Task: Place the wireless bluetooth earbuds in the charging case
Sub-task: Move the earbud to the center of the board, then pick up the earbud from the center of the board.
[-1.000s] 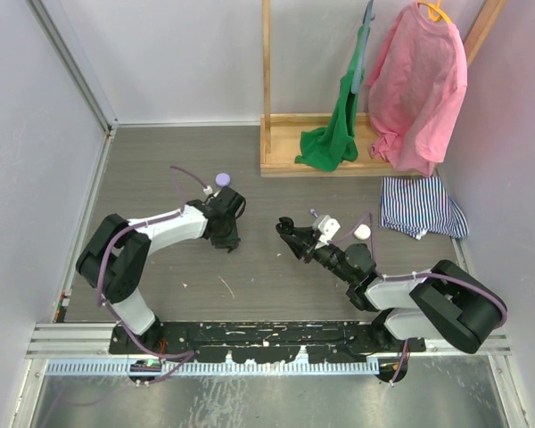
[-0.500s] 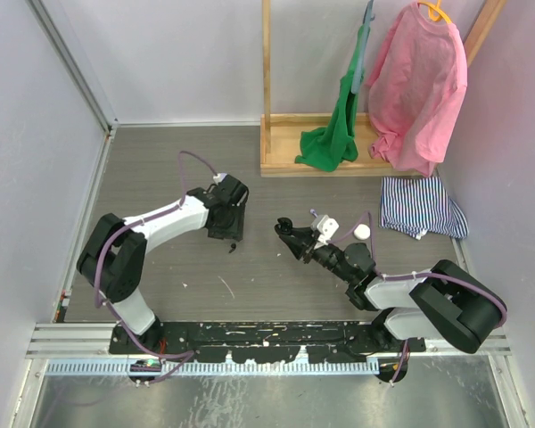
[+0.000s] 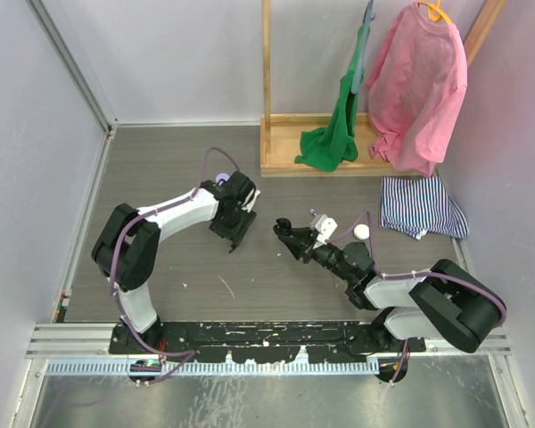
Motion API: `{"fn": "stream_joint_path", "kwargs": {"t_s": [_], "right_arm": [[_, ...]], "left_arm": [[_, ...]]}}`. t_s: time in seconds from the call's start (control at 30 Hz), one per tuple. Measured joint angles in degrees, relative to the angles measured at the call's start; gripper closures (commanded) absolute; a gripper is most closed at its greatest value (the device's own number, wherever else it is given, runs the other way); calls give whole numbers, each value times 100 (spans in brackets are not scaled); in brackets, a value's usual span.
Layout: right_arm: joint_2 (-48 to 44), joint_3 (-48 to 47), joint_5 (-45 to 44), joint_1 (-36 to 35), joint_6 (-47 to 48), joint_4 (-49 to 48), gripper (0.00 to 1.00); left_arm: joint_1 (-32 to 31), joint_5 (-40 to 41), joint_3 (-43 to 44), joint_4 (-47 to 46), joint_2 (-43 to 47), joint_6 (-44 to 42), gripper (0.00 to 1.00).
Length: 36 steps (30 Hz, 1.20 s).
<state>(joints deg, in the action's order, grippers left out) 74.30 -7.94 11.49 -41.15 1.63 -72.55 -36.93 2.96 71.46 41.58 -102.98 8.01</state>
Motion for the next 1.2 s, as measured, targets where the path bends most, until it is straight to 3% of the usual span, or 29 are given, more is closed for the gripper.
{"fn": "stream_joint_path", "kwargs": {"t_s": [0.47,1.2], "right_arm": [[33,-20,24,0,0,66,94],[35,-22,66,0,0,68,94]], "left_arm": [[-138,-46,199,74,-444,-496,65],[-289,28,409,319,-726,-413,75]]}}
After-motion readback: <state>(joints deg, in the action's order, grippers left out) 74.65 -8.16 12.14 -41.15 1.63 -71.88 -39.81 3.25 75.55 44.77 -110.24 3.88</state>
